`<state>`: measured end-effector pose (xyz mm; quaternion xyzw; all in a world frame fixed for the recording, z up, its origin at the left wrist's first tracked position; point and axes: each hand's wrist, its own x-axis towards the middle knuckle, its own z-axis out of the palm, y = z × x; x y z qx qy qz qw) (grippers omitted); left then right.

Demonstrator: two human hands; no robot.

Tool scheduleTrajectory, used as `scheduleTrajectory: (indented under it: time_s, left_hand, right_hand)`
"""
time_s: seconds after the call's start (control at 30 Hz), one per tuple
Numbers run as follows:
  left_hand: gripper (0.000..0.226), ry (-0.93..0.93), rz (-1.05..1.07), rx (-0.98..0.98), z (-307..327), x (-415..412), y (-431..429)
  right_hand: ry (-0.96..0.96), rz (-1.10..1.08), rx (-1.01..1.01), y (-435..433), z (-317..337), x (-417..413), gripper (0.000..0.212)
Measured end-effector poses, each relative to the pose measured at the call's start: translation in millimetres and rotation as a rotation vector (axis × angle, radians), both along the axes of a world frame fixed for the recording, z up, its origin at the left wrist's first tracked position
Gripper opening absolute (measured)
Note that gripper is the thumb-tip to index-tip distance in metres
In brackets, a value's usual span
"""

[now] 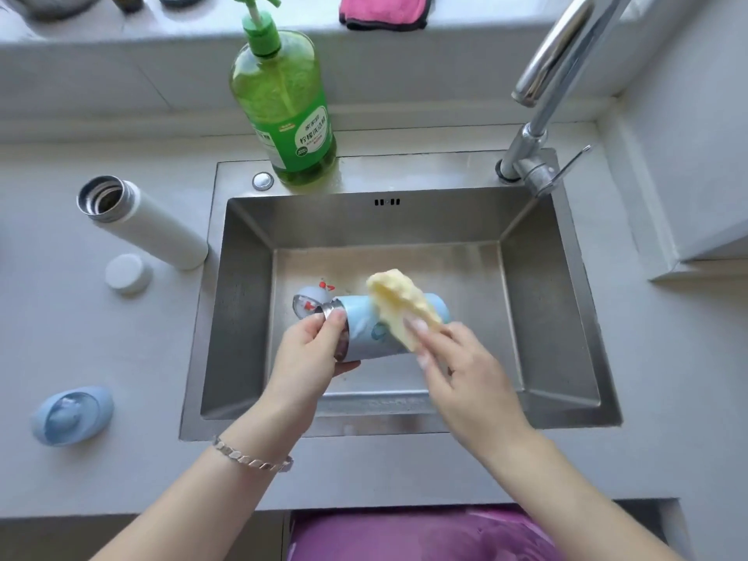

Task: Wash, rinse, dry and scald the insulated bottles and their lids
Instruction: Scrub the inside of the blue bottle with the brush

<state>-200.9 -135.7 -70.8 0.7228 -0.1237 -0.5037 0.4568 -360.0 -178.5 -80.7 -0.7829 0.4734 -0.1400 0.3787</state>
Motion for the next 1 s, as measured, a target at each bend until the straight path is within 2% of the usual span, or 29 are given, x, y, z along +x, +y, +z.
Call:
scheduleTrajectory:
  time_s: [0.1, 0.17, 0.2, 0.23, 0.3, 0.33, 0.43, 0.57, 0.67, 0.73, 0.77, 0.9, 1.0]
  left_hand:
    - [0.033, -0.01, 0.048, -0.113, 24, -6, -1]
    - [0.032, -0.029, 0.073, -0.156, 34, -3, 0]
    - [0.03, -0.052, 0.075, -0.169, 37, -2, 0]
    - [0.029, -0.078, 0.071, -0.179, 40, 0, 1]
    - [0.029, -0.106, 0.062, -0.185, 41, 0, 0]
    - [0.029, -0.103, 0.061, -0.178, 41, -1, 1]
    - [0.029, -0.079, 0.049, -0.165, 41, -6, 3]
    - [0.027, -0.128, -0.048, -0.203, 40, -16, 8]
    - [0.024, -0.226, -0.135, -0.238, 36, -15, 16]
    - [0.036, -0.317, -0.209, -0.274, 35, -12, 20]
    - [0.042, -0.351, -0.244, -0.285, 34, -10, 21]
    - [0.039, -0.389, -0.333, -0.325, 36, -8, 19]
    - [0.04, -0.472, -0.365, -0.321, 33, 0, 19]
  right_hand:
    - [-0.056, 0.161, -0.22, 8, 13, 11, 0.025]
    - [-0.05, 0.085, -0.191, -14, 22, 8, 0.024]
    - [-0.022, 0.06, -0.099, -24, 24, 5, 0.027]
    - [0.027, 0.057, -0.005, -31, 26, 1, 0.034]
    - [0.145, 0.117, 0.005, -33, 32, -1, 0.064]
    - [0.184, 0.144, 0.005, -32, 37, 0, 0.073]
    - [0.205, 0.136, 0.071, -33, 44, 3, 0.064]
    - [0.119, 0.152, 0.051, -12, 53, 15, 0.044]
    - [0.161, 0.022, 0.129, -35, 46, 9, 0.036]
    - [0.143, -0.062, 0.215, -50, 44, 5, 0.033]
    - [0.135, -0.039, 0.197, -47, 47, 7, 0.033]
    - [0.196, 0.082, -0.028, -29, 59, 20, 0.039]
    - [0.274, 0.022, 0.099, -50, 49, 9, 0.031]
